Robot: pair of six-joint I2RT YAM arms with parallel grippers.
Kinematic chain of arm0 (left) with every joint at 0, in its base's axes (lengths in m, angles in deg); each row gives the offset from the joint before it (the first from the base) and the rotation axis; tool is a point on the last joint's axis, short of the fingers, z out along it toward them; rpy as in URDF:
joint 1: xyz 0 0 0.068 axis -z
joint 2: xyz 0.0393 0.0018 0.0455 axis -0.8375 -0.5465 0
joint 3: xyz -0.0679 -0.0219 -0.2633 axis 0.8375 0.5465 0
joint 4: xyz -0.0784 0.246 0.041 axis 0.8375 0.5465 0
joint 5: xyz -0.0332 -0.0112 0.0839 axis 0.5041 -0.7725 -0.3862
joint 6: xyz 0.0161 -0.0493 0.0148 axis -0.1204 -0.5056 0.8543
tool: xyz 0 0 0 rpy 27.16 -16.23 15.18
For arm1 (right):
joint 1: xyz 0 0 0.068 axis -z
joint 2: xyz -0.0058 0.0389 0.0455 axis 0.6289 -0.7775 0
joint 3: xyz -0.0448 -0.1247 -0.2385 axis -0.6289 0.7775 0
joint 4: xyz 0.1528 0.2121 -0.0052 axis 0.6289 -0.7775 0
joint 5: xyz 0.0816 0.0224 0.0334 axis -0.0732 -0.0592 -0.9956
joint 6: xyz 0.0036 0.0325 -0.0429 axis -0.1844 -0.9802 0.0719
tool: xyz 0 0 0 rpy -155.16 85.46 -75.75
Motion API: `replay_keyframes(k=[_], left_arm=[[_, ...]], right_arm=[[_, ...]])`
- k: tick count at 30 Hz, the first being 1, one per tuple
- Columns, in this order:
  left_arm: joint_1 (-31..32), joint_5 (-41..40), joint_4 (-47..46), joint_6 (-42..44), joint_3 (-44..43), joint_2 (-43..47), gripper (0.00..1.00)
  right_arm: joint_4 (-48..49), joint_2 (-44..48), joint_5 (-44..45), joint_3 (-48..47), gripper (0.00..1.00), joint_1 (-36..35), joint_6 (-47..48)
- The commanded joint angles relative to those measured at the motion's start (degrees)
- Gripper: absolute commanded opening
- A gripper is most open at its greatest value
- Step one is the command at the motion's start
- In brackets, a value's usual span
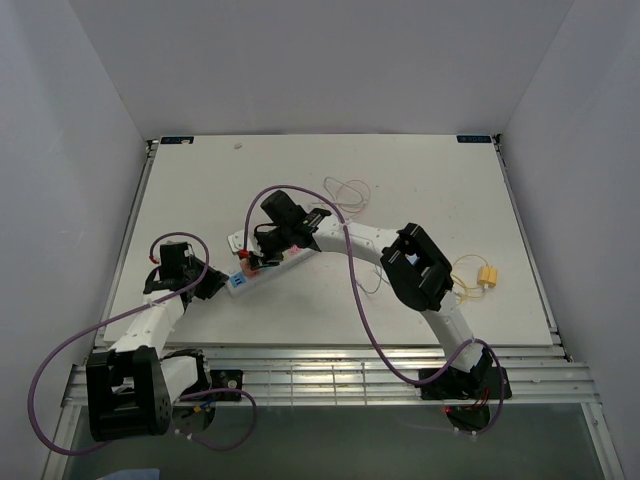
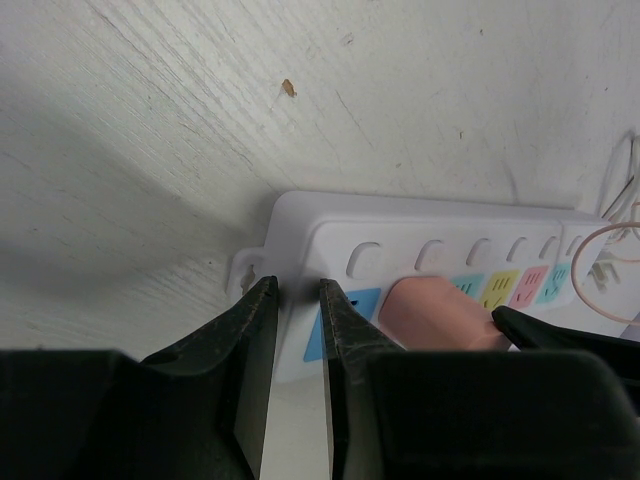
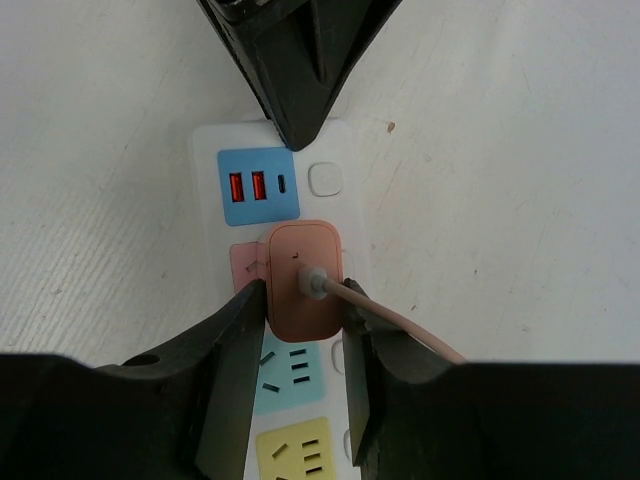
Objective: Insert the plug
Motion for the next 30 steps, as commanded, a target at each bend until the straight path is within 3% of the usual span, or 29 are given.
replay_keyframes(k=[1, 13, 15, 16, 19, 30], left_arm=[[0.40, 0.50, 4.04, 1.03, 0.87, -0.53, 0.33], [0.40, 1.03, 4.13, 1.12, 0.43, 0.26, 0.34], [0.40, 1.03, 4.13, 1.03, 0.43, 0.43, 0.35], [0.40, 1.11, 4.13, 1.12, 0.34, 0.52, 0.35], [0.40, 1.03, 4.22, 1.12, 0.17, 0.61, 0.35], [0.40, 1.38, 4.83, 1.12, -0.36, 1.31, 0.35]], right_arm=[[-9.94, -6.38, 6.56, 4.64, 0.08, -0.70, -3.91], [-6.86, -4.62, 6.31, 3.41, 0.09, -0.70, -7.52], [-6.51, -3.75, 5.96, 3.06, 0.14, -0.70, -7.87], [-6.51, -3.57, 5.78, 2.97, 0.22, -0.70, -7.87], [-5.98, -2.69, 5.34, 2.88, 0.33, -0.70, -8.49], [-3.34, 1.09, 3.67, 1.30, 0.62, -0.70, -12.71]])
